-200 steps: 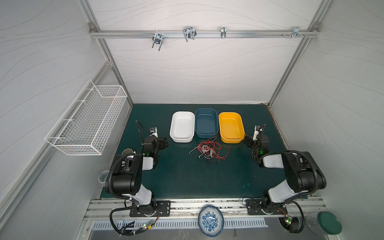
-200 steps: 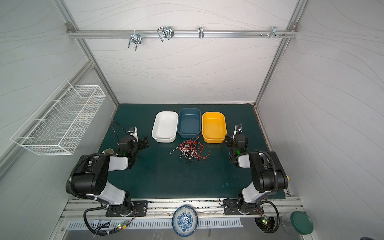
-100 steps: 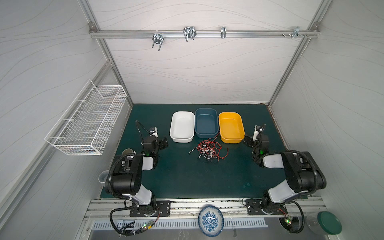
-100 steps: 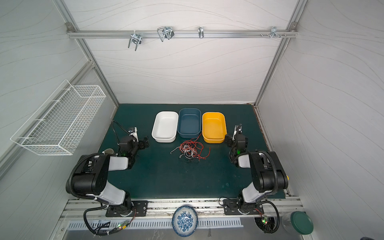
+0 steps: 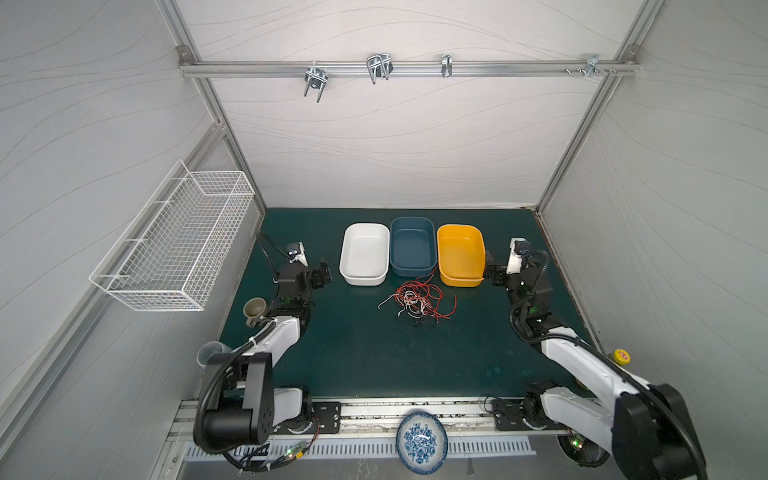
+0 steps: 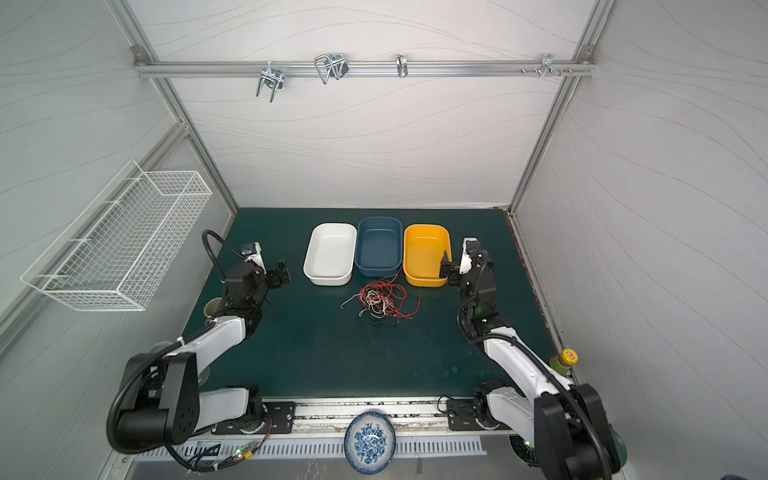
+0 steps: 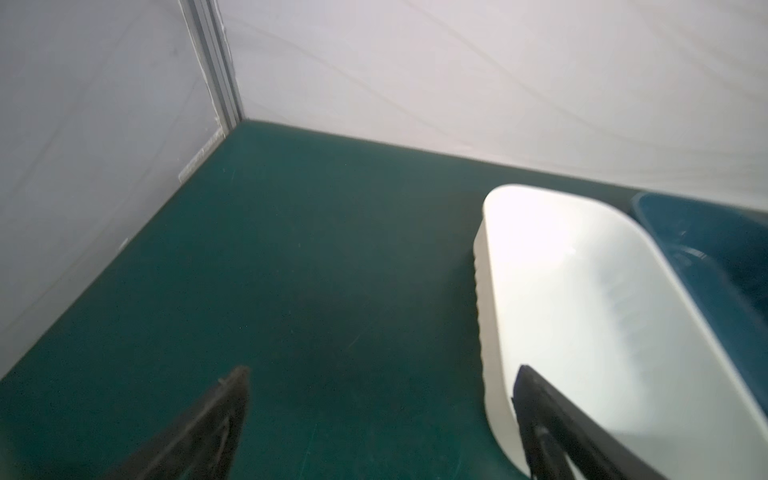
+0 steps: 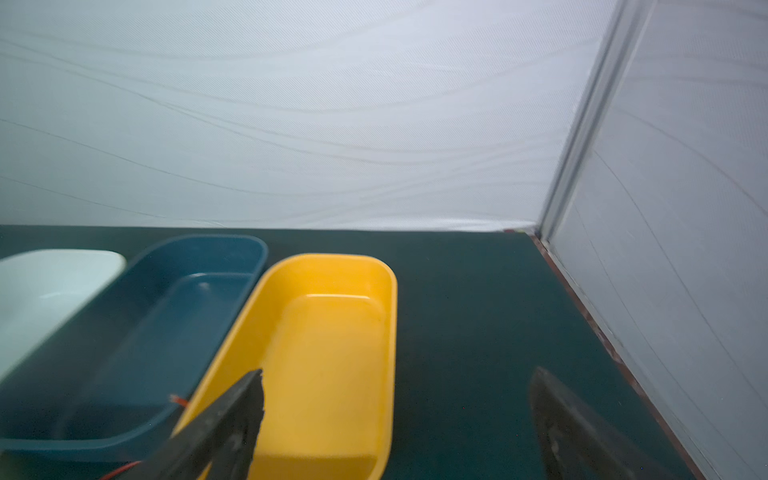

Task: Untangle the cables
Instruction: 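Move both grippers forward toward the tangled wire pile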

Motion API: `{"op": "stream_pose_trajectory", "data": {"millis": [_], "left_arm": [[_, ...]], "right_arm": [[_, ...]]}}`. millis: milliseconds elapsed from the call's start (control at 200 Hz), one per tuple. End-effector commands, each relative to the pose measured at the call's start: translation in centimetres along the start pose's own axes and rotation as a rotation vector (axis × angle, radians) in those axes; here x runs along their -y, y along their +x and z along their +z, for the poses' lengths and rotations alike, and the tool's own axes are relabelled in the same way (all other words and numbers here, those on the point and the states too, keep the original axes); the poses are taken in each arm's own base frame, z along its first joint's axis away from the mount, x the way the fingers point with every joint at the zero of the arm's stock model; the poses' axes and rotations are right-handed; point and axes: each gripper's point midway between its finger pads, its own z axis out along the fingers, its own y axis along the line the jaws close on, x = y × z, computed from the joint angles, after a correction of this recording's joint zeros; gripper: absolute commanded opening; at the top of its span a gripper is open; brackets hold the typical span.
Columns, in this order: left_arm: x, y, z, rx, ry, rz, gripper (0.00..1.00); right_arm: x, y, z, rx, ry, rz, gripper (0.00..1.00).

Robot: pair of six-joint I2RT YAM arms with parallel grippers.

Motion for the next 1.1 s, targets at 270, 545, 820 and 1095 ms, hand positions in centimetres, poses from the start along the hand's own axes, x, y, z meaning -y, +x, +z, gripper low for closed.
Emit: {"op": "stream_pose_trajectory", "data": {"millis": [270, 545, 820, 1095], "left_arm": [[0.7, -4.8, -7.4, -0.076, -0.046, -0.493, 1.0], [5.5, -3.3, -11.6, -0.2, 0.166, -0.374, 1.0], [5.8, 1.2, -13.7, -0.466, 0.134, -0.233, 1.0], [6.9, 3.4, -15.4, -0.487, 0.164, -0.034, 1.0]], "right_arm": [[-6.3, -3.8, -5.0, -0.196, -0.382, 0.466, 0.99], [-9.3, -2.4, -7.9, -0.336, -0.509, 0.478, 0.99], [-14.8, 4.3, -10.2, -0.573, -0.488, 0.192, 0.96], [-20.6, 8.7, -11.0, -0.775, -0.561, 0.168, 0.89]]}}
